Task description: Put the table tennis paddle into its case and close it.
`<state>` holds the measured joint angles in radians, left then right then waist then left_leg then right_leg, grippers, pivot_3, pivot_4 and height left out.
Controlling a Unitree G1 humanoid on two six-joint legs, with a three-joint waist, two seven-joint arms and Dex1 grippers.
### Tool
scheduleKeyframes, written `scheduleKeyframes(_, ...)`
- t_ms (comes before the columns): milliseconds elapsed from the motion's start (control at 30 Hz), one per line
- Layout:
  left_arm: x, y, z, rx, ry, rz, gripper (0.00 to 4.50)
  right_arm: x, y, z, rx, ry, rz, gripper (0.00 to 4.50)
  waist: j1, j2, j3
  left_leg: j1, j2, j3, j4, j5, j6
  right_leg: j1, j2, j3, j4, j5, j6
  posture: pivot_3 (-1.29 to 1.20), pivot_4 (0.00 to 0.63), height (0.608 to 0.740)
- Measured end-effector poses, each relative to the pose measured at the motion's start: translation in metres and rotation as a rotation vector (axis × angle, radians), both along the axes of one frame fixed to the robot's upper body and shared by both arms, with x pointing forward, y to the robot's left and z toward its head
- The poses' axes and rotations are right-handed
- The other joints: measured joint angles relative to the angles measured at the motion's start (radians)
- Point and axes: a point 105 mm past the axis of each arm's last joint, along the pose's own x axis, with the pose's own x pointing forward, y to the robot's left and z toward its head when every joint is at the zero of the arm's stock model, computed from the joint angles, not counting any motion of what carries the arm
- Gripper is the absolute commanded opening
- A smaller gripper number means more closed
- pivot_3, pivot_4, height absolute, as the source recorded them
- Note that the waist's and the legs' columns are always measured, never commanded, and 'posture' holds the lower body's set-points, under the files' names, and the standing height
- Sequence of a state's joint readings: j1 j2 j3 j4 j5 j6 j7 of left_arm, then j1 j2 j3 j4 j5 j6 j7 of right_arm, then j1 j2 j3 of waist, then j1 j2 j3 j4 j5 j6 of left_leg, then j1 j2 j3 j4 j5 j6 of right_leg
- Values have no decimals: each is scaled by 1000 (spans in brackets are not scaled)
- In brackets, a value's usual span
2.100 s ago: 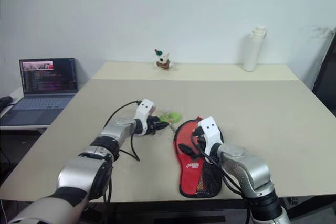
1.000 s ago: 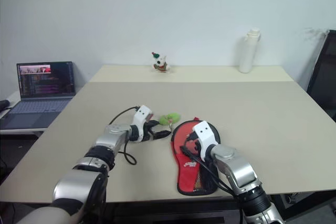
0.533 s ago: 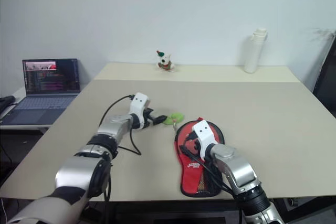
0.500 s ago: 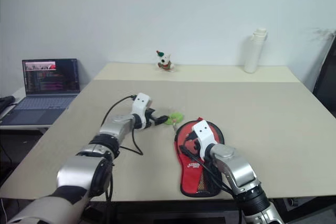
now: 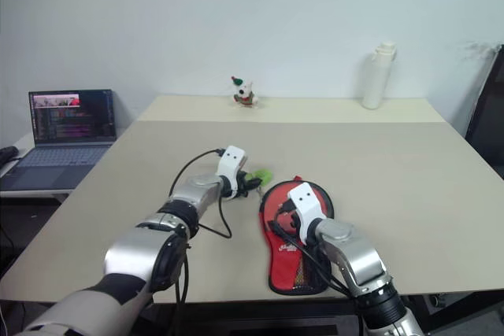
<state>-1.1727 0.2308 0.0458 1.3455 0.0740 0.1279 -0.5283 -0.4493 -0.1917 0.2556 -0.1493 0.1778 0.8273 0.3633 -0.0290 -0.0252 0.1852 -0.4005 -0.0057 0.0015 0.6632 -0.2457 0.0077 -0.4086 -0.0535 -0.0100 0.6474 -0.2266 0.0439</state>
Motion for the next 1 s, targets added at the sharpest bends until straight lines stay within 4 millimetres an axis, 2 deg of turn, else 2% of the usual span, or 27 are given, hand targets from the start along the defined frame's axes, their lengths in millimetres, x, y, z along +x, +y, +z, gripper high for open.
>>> scheduleKeyframes(133,0,-2,-2,3,1,1,15,0,-1,0,-3,-2,-8,4500,0,0,0,0,0,0,0,0,0,0,0,0,0,0,0,0,150,740)
scheduleKeyframes(333,-1,-1,-3,-7,-1,4,15,7,-5,-1,-33,-40,-40,4500,0,0,0,1,0,0,0,0,0,0,0,0,0,0,0,0,150,740)
scheduleKeyframes(500,-1,-2,-3,-7,1,-5,15,24,-7,-5,-74,-85,-75,4500,-1,-1,-2,2,0,0,0,0,0,2,0,0,0,0,0,0,150,740)
scheduleKeyframes(700,3,-1,3,100,-48,-3,15,23,-9,-9,-76,-84,-69,4500,0,-2,-2,1,0,0,0,0,0,2,0,0,0,0,0,0,150,740)
scheduleKeyframes(833,10,-8,20,179,-111,-9,15,20,-12,-10,-85,-87,-66,4500,1,-2,-2,1,0,0,0,0,0,2,0,0,-1,0,0,0,150,740)
scheduleKeyframes(1000,16,-36,50,278,-241,-70,15,13,-13,-11,-90,-90,-67,4500,3,-3,-2,1,0,0,0,0,0,2,0,0,-2,0,1,0,150,740)
